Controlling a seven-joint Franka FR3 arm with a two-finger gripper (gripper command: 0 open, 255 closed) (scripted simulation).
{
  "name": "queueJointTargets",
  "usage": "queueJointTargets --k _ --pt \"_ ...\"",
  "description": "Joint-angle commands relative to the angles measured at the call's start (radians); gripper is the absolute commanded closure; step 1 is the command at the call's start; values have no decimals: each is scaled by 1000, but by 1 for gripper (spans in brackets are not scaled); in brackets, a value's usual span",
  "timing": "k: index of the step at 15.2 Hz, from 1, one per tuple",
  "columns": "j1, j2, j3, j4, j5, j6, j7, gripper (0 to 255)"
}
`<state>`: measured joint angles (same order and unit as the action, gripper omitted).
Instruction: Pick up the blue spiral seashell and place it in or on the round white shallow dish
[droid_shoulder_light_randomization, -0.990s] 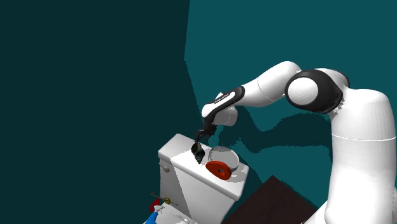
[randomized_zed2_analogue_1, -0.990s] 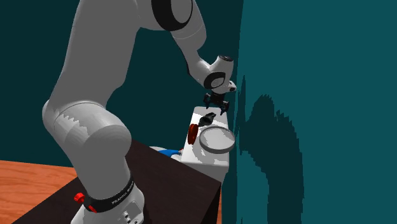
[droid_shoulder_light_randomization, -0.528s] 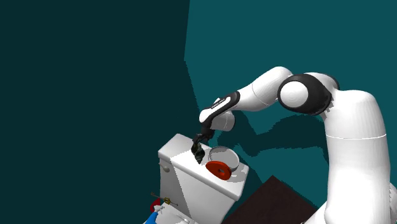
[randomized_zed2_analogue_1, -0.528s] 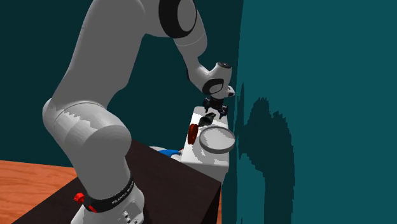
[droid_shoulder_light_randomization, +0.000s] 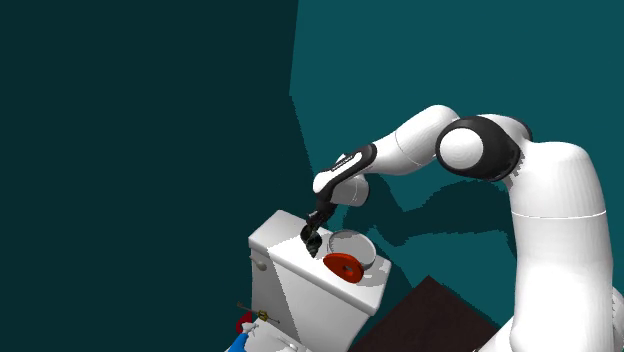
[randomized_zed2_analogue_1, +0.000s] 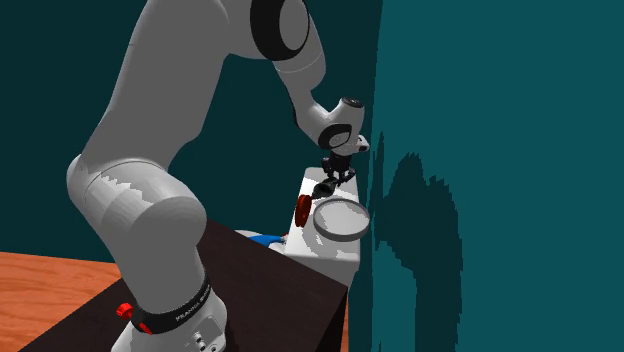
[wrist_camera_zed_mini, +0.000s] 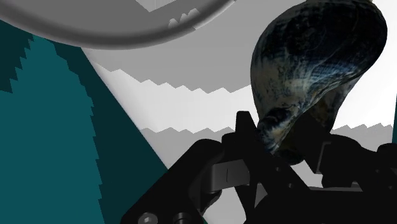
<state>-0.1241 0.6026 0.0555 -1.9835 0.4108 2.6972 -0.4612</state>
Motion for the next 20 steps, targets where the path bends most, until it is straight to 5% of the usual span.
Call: queueJointTargets --k 1,20 --pt "0 0 0 0 0 0 0 255" --pt "19 -134 -30 -24 -37 -108 51 255"
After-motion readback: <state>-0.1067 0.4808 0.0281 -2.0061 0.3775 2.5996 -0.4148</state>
